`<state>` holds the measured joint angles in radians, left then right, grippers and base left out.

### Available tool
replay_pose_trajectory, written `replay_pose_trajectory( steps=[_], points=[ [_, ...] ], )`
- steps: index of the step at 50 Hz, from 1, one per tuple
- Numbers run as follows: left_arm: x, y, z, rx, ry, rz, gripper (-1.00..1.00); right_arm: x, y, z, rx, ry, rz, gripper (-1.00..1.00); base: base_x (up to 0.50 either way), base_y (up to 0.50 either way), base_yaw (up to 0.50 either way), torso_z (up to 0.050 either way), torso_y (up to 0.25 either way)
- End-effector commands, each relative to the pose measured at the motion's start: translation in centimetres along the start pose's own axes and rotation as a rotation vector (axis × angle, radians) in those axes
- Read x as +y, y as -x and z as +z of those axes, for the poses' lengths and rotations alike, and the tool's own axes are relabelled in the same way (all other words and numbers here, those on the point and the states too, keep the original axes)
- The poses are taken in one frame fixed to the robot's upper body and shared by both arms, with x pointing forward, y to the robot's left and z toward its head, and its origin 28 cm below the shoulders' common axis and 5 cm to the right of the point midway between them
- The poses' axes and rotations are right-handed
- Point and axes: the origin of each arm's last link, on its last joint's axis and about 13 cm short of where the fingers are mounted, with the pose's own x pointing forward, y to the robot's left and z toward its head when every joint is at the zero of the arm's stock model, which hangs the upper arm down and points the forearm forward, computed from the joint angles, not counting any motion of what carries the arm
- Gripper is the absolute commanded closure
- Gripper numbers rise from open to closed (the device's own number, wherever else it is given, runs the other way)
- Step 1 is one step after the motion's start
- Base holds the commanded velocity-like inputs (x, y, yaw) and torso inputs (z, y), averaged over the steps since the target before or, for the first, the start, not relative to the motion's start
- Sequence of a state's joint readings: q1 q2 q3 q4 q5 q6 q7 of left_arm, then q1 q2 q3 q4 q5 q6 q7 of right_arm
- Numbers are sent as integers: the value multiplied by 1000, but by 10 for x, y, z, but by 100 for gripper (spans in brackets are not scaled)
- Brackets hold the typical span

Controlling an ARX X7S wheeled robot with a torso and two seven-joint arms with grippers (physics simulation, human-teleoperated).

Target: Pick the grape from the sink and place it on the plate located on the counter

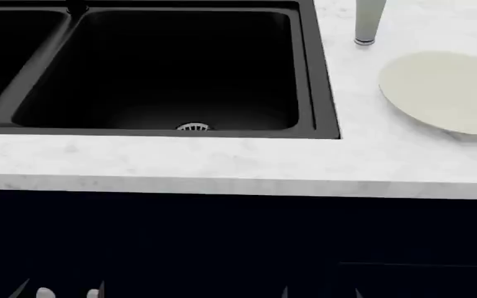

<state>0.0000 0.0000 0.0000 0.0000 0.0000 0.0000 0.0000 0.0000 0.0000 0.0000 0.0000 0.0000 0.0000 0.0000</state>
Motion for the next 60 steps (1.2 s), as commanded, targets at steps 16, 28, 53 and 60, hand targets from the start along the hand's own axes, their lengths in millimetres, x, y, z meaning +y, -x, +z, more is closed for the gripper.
replay_pose_trajectory(
  steps=[16,28,53,60],
  points=[
    [-3,3,81,-58,-71,-112,-100,-9,-1,91,-105,162,73,-100,0,0,0,0,0],
    [3,-10,142,-128,-161,-89,-100,-12,-14,164,-206,217,27,-100,0,0,0,0,0],
    [11,-19,173,-165,-246,-47,-100,-14,-32,197,-266,197,50,-100,20,108,0,0,0],
    [15,-14,176,-181,-248,-34,-100,-11,-31,197,-272,212,56,-100,110,500,0,0,0]
  ],
)
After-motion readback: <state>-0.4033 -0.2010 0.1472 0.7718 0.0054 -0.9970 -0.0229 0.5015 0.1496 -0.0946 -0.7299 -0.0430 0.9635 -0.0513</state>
